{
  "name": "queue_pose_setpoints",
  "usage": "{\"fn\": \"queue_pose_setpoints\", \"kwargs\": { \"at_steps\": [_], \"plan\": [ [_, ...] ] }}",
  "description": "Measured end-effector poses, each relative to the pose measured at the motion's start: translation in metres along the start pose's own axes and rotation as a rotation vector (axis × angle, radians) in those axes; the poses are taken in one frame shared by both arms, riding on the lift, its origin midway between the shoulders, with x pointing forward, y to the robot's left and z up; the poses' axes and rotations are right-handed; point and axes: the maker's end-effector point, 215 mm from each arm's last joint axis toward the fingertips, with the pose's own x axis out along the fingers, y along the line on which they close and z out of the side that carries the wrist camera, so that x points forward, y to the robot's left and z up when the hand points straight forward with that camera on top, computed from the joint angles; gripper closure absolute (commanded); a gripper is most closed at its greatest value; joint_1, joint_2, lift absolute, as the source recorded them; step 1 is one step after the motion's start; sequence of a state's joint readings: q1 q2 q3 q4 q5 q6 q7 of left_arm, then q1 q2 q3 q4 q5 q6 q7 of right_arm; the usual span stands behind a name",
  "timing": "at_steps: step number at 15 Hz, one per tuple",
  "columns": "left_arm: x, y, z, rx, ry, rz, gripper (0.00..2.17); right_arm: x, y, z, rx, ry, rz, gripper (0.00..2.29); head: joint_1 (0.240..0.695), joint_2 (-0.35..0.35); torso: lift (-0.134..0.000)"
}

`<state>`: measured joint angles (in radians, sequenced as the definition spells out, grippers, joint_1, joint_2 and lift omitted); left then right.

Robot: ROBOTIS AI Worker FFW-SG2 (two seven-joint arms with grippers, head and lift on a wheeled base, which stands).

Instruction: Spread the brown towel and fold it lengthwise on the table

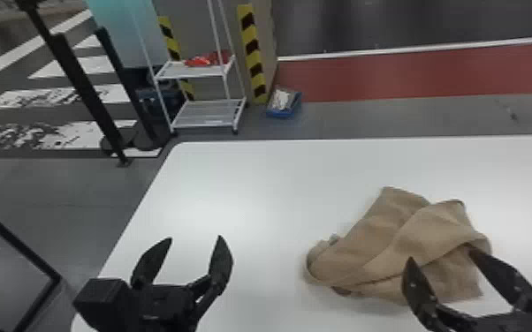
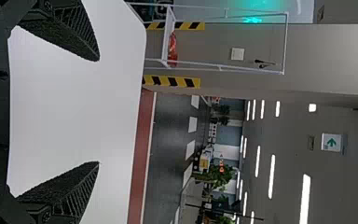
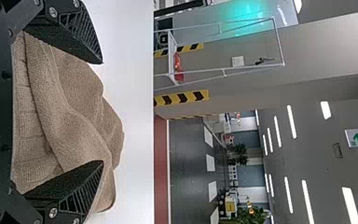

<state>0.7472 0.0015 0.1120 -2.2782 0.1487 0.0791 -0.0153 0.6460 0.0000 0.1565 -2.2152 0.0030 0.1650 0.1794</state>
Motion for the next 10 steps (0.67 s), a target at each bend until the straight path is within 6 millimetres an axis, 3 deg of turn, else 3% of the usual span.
{"fn": "queue_pose_setpoints", "kwargs": {
  "at_steps": [10],
  "plan": [
    [0.0011,-0.0007,-0.0027,0.000,0.005,-0.002,0.10,0.0001,-0.0001,-0.0016,0.000,0.003,0.000,0.13,0.695,0.248,-0.124]
  ]
}}
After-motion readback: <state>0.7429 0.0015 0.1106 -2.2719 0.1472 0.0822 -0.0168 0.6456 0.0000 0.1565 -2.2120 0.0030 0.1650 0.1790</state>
